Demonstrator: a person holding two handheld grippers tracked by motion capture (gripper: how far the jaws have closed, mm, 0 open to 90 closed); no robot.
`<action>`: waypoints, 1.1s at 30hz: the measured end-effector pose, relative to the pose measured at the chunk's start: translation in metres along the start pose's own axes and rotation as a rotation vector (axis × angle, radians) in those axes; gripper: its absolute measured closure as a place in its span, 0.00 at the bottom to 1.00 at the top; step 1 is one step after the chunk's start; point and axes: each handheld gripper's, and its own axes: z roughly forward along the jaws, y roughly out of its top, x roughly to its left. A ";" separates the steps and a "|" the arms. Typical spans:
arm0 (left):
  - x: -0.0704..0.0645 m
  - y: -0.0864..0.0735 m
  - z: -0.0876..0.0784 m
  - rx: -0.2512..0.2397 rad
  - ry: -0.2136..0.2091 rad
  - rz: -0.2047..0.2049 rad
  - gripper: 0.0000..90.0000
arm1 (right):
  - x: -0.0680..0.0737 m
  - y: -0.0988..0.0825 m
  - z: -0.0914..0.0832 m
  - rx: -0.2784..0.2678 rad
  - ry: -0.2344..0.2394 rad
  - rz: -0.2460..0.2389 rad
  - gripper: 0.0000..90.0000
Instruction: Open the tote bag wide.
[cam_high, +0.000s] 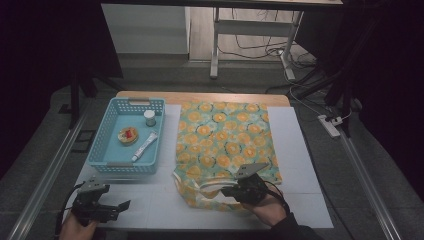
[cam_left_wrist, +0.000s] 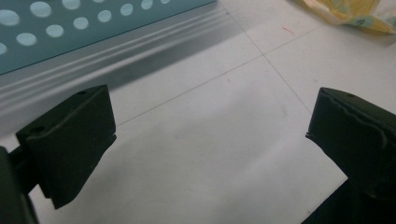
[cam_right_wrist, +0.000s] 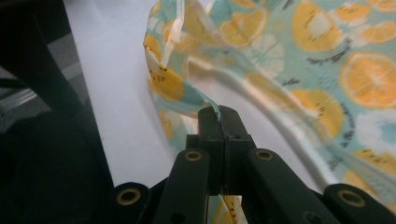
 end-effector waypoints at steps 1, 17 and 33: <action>0.000 0.000 0.000 0.000 0.000 0.000 0.01 | -0.002 0.002 -0.001 -0.008 -0.007 -0.002 1.00; 0.001 0.000 0.000 -0.003 -0.008 -0.002 0.01 | -0.031 0.030 0.002 -0.051 -0.096 -0.015 1.00; 0.003 0.000 0.001 -0.002 -0.016 -0.012 0.01 | -0.070 0.062 0.014 -0.088 -0.135 0.027 1.00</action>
